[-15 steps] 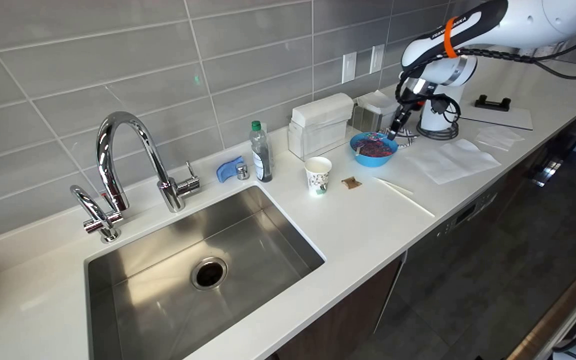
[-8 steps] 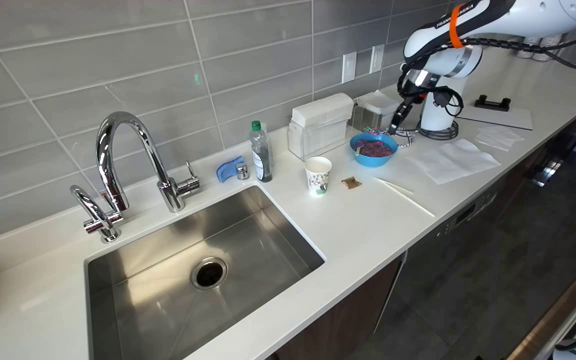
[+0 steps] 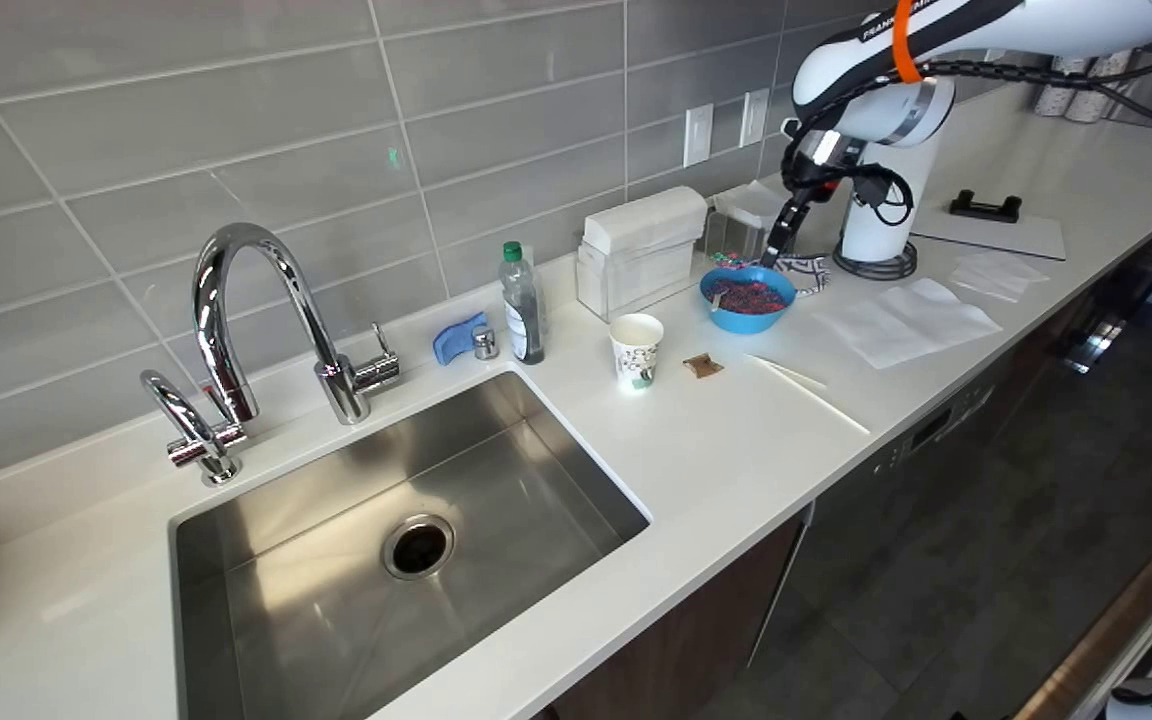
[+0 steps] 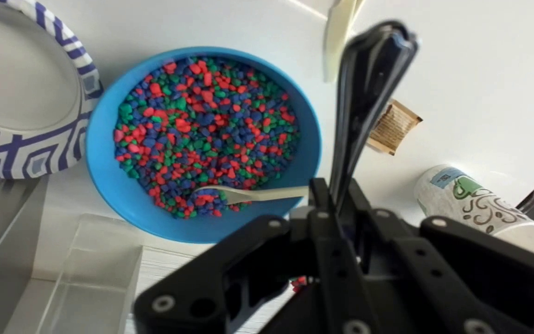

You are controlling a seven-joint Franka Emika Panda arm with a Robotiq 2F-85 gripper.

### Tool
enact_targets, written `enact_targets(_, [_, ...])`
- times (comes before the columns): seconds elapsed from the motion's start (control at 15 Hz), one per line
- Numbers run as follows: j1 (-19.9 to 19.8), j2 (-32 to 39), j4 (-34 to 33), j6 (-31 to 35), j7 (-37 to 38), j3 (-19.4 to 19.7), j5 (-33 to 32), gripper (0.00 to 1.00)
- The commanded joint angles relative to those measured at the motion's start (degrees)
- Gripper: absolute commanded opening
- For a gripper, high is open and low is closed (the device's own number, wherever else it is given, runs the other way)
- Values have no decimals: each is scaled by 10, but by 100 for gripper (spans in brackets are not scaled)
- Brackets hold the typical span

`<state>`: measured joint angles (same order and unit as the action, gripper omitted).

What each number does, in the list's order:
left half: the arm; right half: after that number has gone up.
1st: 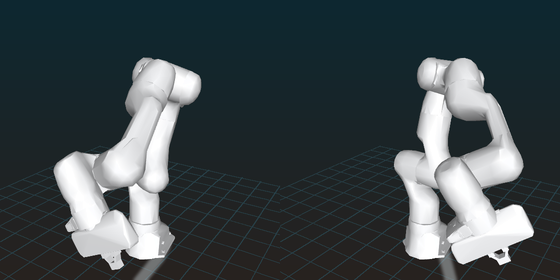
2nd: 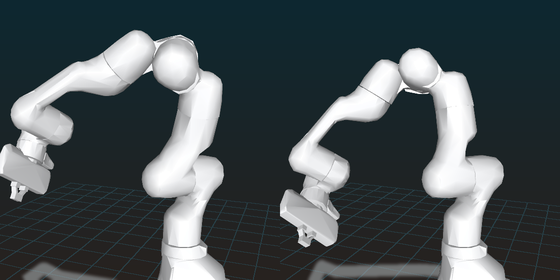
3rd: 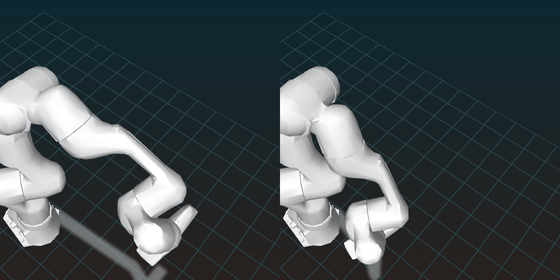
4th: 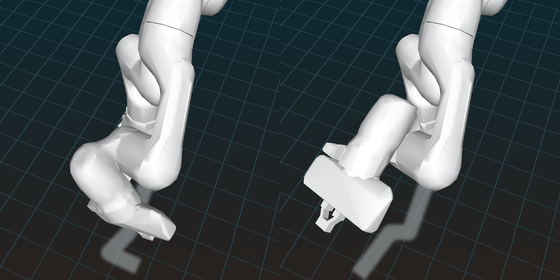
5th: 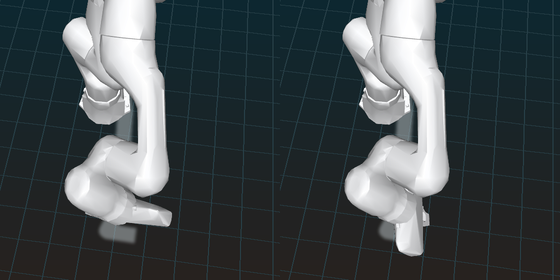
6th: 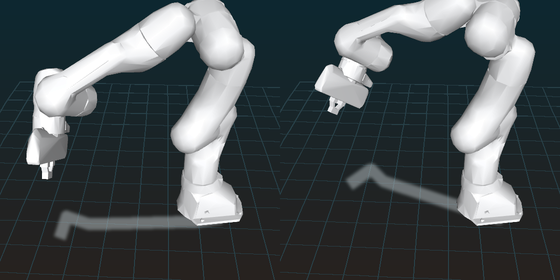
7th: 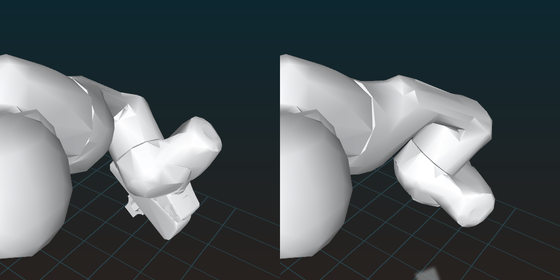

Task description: Use the spoon to place some contents from the blue bowl inside the coffee cup.

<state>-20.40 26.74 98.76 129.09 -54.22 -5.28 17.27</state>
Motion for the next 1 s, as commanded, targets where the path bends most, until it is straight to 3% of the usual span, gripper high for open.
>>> enact_targets(0.0, [32,-32,31,-7,18,11,1,3])
enact_targets(0.93, [121,-42,41,-1,93,-3,-9,3])
